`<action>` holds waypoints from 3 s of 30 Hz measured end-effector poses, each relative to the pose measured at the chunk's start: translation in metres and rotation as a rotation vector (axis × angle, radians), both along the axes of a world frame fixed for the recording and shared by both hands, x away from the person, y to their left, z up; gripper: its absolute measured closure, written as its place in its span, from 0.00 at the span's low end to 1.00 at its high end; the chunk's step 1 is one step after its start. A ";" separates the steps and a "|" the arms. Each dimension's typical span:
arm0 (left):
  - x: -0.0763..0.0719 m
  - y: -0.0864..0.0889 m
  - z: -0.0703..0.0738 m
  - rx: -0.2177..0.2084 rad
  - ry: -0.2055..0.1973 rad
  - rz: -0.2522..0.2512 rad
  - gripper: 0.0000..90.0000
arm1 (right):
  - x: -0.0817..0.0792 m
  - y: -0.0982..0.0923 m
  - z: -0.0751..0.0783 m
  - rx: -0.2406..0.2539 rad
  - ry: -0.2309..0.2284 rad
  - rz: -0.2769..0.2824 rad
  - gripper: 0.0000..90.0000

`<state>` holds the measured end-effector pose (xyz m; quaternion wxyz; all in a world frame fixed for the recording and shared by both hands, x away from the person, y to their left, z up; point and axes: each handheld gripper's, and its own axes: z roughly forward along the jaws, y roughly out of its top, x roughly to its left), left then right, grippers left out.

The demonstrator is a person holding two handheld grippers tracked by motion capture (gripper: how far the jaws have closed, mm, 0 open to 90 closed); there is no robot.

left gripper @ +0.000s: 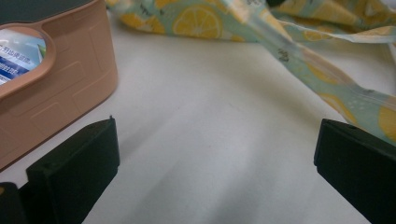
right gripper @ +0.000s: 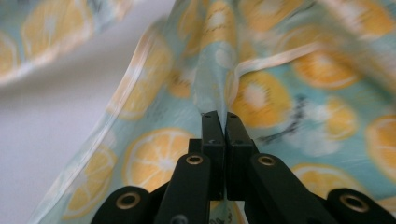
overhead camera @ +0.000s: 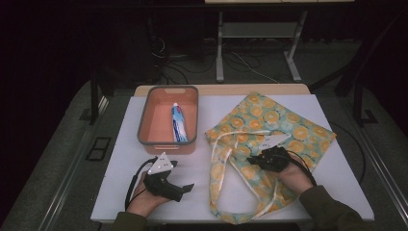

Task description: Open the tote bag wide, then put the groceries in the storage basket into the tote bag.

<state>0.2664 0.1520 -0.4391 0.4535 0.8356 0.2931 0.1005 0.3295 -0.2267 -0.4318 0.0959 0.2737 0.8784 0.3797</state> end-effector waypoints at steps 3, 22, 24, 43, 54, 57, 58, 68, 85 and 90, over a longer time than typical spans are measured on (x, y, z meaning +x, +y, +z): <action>0.000 0.000 0.000 0.001 -0.002 0.000 0.00 | 0.003 -0.010 0.011 0.052 -0.022 -0.037 0.99; 0.000 0.002 0.000 -0.002 0.001 0.008 0.00 | 0.027 -0.030 0.055 0.234 -0.131 -0.144 0.99; 0.000 0.003 0.000 -0.002 0.002 0.009 0.00 | 0.027 -0.031 0.054 0.228 -0.124 -0.144 0.99; 0.002 0.003 0.013 -0.032 0.014 -0.030 0.00 | 0.026 -0.034 0.053 0.236 -0.117 -0.141 0.99; 0.008 -0.008 0.048 -0.065 0.040 -0.119 0.02 | 0.026 -0.033 0.052 0.233 -0.110 -0.133 0.99; 0.013 -0.009 0.056 -0.065 0.028 -0.112 0.03 | 0.026 -0.033 0.052 0.232 -0.110 -0.132 0.99; 0.015 -0.009 0.059 -0.066 0.025 -0.108 0.04 | 0.026 -0.033 0.052 0.232 -0.110 -0.132 0.99; 0.058 -0.005 0.082 -0.042 -0.013 -0.010 0.07 | 0.025 -0.034 0.052 0.239 -0.109 -0.134 0.99; 0.146 -0.002 0.091 0.015 -0.031 0.191 0.11 | 0.024 -0.035 0.053 0.235 -0.112 -0.128 0.99; 0.171 0.001 0.079 0.060 -0.009 0.255 0.11 | 0.023 -0.035 0.054 0.235 -0.112 -0.126 0.99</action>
